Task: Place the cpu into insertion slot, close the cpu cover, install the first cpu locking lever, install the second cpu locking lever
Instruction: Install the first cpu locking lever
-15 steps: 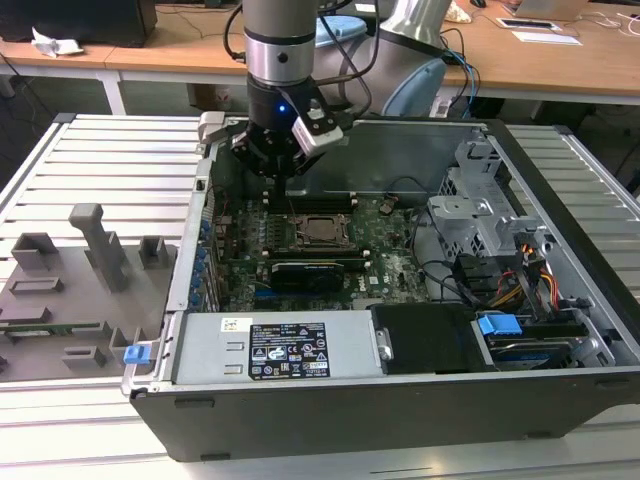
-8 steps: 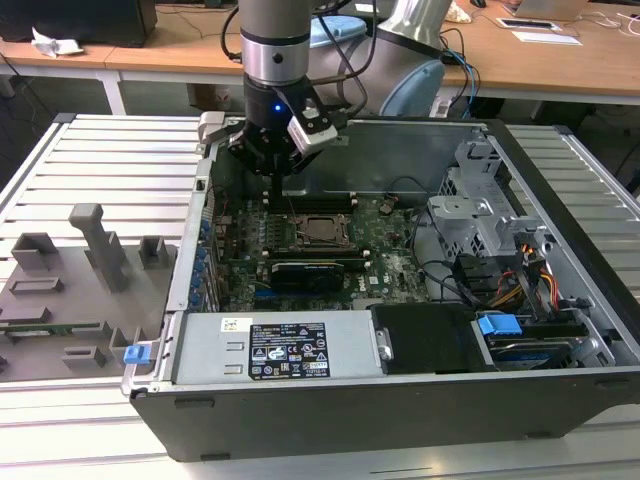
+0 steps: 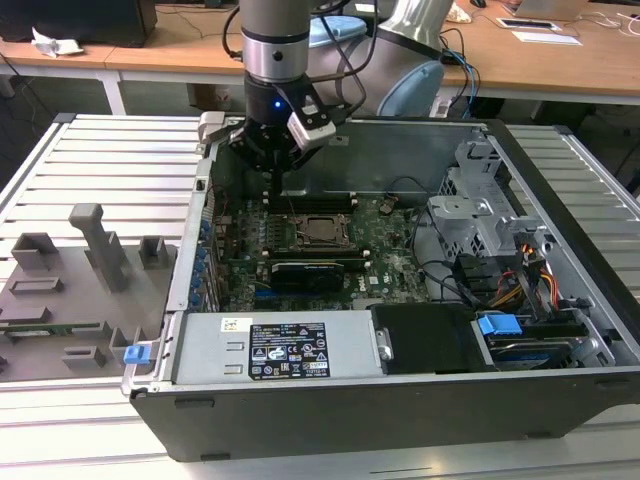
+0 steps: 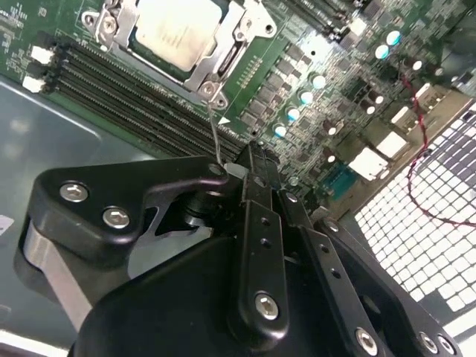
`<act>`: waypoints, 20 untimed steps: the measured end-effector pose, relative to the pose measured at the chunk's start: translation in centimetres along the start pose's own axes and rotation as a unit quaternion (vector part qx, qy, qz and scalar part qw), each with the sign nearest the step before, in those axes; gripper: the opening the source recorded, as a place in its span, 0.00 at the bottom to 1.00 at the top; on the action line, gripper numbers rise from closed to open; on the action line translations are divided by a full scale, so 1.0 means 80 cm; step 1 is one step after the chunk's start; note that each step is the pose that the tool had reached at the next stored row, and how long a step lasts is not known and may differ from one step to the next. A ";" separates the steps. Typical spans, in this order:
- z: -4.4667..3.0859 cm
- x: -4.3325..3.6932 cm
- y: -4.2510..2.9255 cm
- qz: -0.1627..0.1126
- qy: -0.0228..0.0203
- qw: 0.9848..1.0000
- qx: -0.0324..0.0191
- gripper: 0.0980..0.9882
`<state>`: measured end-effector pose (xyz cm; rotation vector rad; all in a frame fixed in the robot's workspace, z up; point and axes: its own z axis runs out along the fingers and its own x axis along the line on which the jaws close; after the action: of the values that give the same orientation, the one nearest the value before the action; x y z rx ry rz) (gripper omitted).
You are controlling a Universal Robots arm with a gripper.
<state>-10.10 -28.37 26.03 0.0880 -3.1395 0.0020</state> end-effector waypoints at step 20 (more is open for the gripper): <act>0.0053 -0.065 -0.0004 0.000 0.003 1.000 0.000 0.01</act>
<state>-4.86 -28.11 25.60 0.0877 -3.1345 0.0026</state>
